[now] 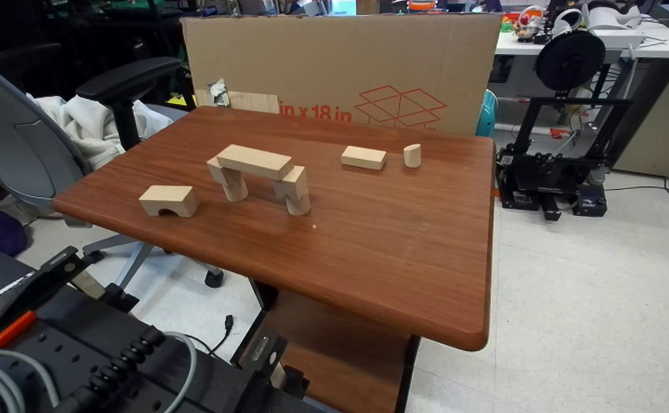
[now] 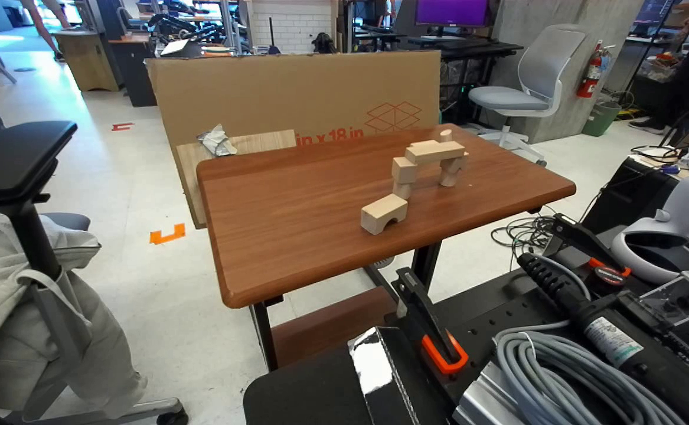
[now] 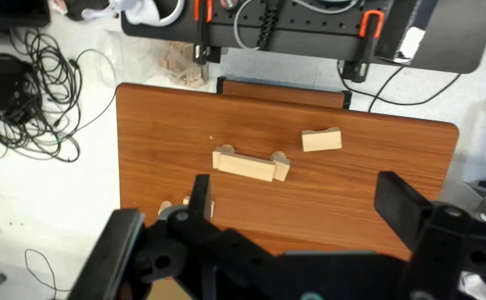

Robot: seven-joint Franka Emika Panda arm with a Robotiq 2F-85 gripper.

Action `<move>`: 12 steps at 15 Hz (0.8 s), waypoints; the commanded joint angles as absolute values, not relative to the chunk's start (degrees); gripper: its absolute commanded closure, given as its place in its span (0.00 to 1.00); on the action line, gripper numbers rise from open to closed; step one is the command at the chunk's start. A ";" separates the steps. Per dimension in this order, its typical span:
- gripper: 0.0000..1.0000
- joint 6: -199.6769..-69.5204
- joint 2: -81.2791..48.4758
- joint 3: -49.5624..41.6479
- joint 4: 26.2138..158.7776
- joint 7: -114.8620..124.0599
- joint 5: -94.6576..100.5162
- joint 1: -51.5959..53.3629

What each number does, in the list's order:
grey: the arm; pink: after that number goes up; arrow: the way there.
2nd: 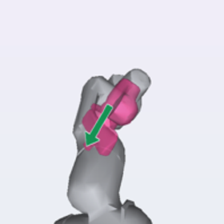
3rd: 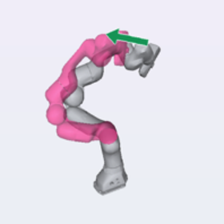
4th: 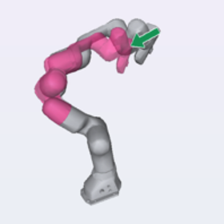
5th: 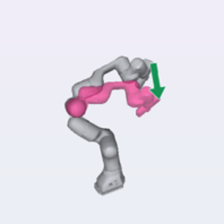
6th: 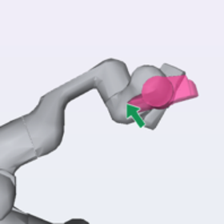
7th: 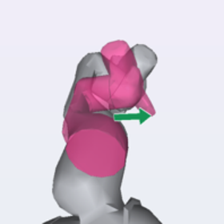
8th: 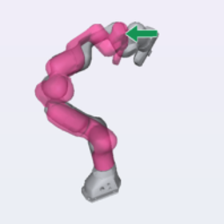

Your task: Put the long rectangular block on top of the short rectangular block

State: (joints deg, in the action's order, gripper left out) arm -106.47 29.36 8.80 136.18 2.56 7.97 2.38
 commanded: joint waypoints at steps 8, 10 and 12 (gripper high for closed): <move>0.00 -133.81 6.45 1.58 135.41 -23.08 17.31 2.51; 0.00 -136.80 2.37 1.60 134.67 -25.56 19.47 2.25; 0.00 -137.49 0.88 1.16 135.03 -29.58 22.23 1.73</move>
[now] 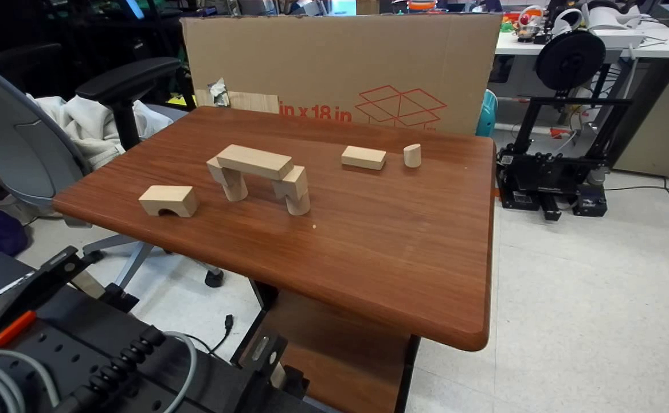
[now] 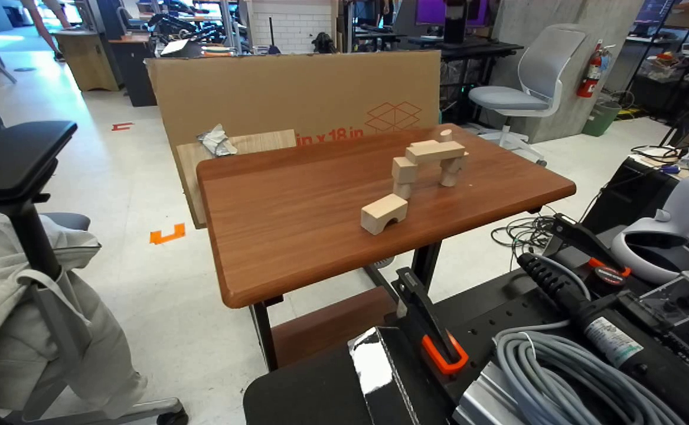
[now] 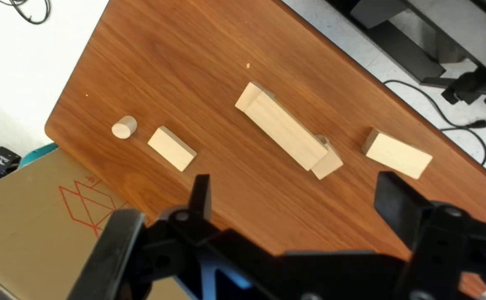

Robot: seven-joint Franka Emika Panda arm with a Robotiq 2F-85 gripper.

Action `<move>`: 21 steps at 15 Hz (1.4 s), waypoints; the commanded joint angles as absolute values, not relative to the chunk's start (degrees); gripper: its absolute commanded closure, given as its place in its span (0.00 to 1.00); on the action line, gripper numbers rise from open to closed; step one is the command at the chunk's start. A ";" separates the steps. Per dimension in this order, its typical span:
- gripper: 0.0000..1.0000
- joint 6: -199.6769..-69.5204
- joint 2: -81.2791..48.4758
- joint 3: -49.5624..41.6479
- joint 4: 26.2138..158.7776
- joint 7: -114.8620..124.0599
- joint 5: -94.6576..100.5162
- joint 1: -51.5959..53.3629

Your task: Put the long rectangular block on top of the short rectangular block

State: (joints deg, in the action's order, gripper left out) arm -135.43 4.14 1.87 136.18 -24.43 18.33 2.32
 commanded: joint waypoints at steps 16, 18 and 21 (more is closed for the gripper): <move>0.00 -141.38 -8.56 0.91 135.11 -54.77 18.35 -0.52; 0.00 -141.64 -10.16 1.18 134.41 -56.25 17.46 -0.68; 0.00 -141.66 -13.01 1.81 132.51 -58.29 16.47 -0.50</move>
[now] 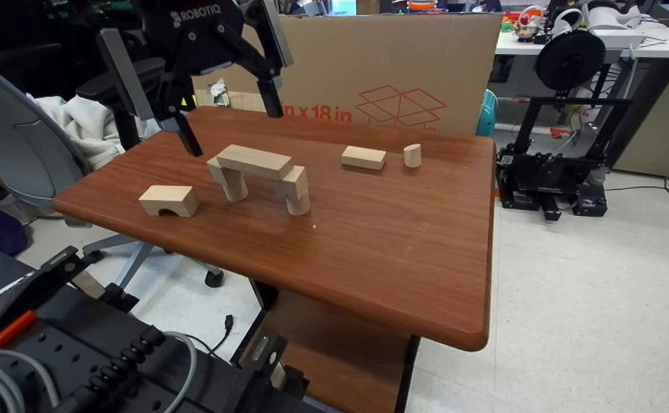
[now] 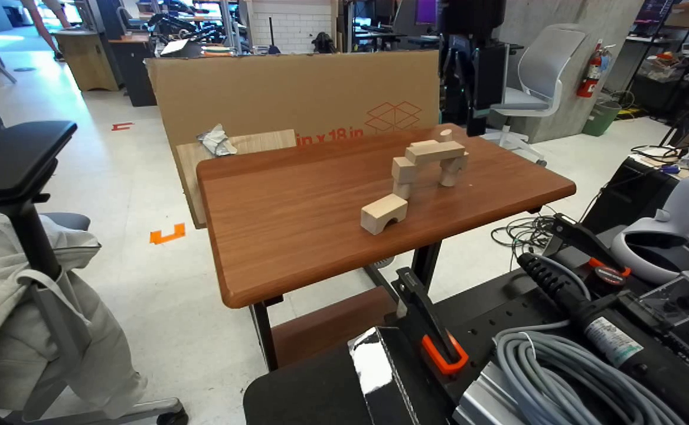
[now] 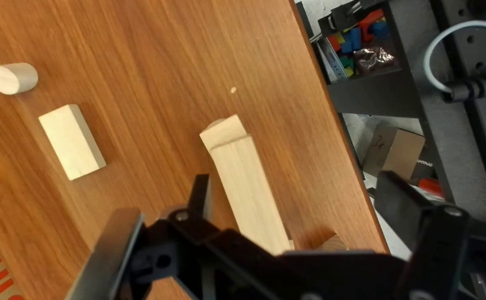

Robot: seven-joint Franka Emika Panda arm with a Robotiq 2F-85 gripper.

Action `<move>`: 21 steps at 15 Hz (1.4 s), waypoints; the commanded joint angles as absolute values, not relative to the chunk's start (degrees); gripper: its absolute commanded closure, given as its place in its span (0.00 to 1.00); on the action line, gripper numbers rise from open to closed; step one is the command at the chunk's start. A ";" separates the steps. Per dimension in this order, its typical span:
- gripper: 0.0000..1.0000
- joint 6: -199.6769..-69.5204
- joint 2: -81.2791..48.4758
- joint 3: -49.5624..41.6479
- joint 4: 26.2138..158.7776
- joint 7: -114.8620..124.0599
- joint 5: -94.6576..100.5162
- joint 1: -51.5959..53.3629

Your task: Put the long rectangular block on top of the short rectangular block

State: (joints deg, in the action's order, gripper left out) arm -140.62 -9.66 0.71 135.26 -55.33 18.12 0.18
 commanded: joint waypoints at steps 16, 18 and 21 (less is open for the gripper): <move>0.73 -141.10 -22.20 2.65 125.12 -56.92 19.55 0.12; 0.87 -141.46 -21.53 2.49 125.61 -56.41 20.46 0.29; 0.92 -141.20 -20.10 2.46 126.01 -56.17 20.78 0.35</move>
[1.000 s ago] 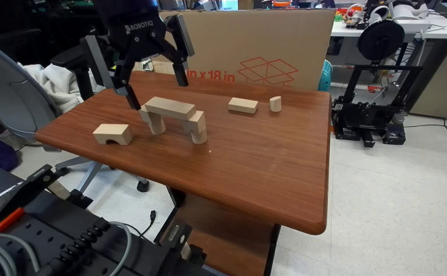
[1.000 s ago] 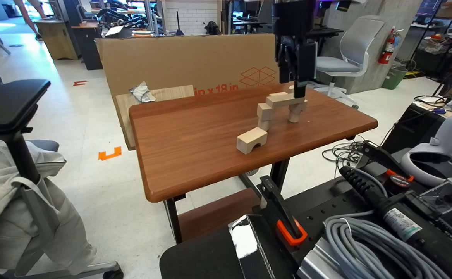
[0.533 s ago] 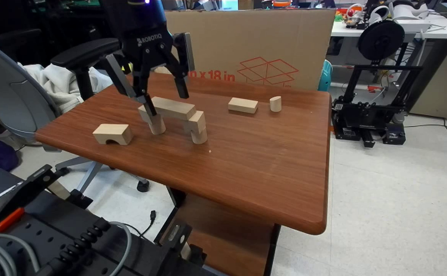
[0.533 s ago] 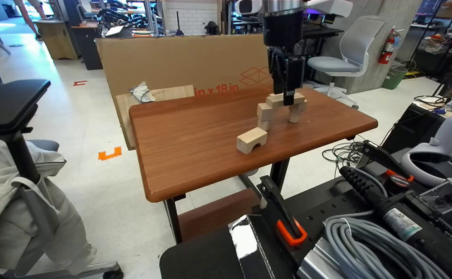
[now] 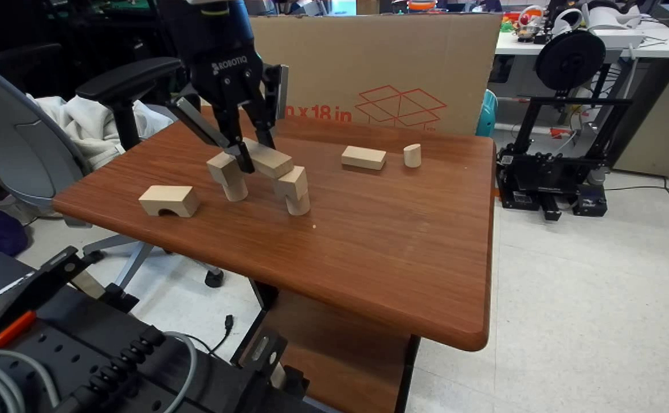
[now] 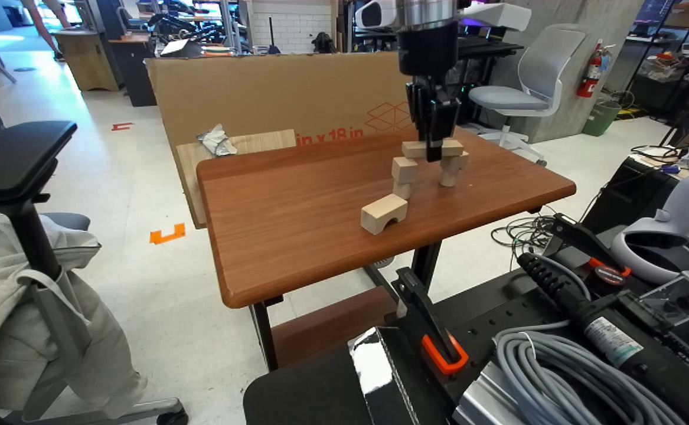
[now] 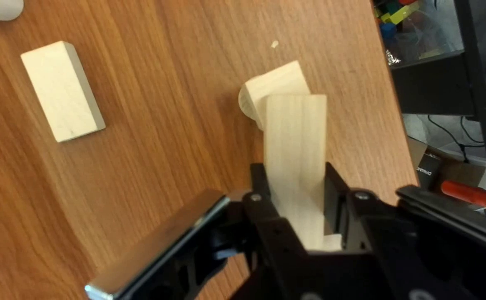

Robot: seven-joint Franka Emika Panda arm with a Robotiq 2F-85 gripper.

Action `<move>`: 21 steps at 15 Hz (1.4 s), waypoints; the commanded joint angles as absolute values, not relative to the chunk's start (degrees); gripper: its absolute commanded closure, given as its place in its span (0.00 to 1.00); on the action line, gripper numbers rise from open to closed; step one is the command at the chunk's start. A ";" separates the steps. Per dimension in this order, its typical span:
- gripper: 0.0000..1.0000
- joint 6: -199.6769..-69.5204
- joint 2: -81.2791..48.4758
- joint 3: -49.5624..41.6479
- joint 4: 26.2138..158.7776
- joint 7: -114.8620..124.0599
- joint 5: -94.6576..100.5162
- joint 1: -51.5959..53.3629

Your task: Put the long rectangular block on top of the short rectangular block

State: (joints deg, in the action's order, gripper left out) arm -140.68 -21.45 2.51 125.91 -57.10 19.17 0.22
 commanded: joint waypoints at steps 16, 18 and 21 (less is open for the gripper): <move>0.92 -140.43 -28.83 1.77 109.48 -51.90 29.96 1.45; 0.92 -140.73 -30.33 1.85 108.09 -53.24 29.92 1.02; 0.92 -140.48 -32.23 1.71 105.68 -56.15 29.58 0.14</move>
State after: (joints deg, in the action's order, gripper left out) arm -140.70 -29.97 1.87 109.20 -52.87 29.66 0.92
